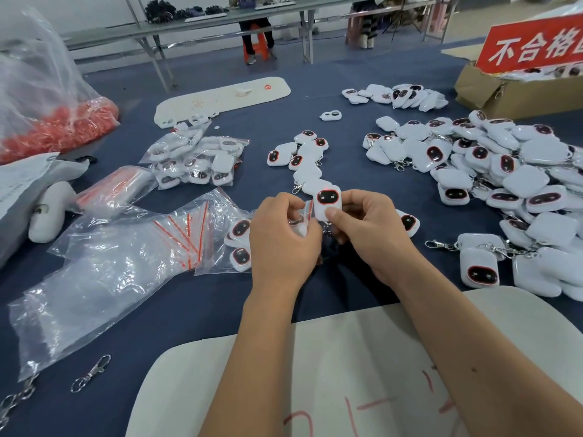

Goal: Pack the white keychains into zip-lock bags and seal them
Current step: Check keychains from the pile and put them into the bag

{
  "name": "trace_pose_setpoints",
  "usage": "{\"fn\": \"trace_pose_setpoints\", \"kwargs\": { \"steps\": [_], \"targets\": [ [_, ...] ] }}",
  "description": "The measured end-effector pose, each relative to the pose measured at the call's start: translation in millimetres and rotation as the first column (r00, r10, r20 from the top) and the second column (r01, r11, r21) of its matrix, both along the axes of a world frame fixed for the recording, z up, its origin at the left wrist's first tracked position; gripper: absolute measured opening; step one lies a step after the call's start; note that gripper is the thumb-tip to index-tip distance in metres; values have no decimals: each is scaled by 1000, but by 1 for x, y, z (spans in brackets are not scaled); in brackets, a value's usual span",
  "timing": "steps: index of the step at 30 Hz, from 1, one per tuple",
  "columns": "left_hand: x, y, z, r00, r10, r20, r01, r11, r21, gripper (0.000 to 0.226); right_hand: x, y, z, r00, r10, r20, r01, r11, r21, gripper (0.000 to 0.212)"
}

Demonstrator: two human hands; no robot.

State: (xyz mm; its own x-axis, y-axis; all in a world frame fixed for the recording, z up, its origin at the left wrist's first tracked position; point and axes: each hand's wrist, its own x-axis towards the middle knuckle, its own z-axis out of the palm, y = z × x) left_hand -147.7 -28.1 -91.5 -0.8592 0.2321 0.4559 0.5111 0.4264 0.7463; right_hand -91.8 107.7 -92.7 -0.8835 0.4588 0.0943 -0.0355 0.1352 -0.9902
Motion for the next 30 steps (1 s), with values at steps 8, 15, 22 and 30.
{"fn": "trace_pose_setpoints", "kwargs": {
  "steps": [8,15,22,30],
  "targets": [
    [0,-2,1,998,3,63,-2,1000,-12,15,-2,-4,0,999,-12,-39,11,1000,-23,11],
    [-2,-3,-1,992,73,108,-81,994,78,15,-1,-6,0,988,42,-145,-71,978,-197,6],
    [-2,-2,7,990,80,112,-109,951,289,12,-3,-15,-1,975,136,-176,-175,957,-232,7],
    [5,-1,12,988,126,-95,-89,942,324,7,-2,-25,3,973,217,-78,-205,968,143,16]
  ]
}}
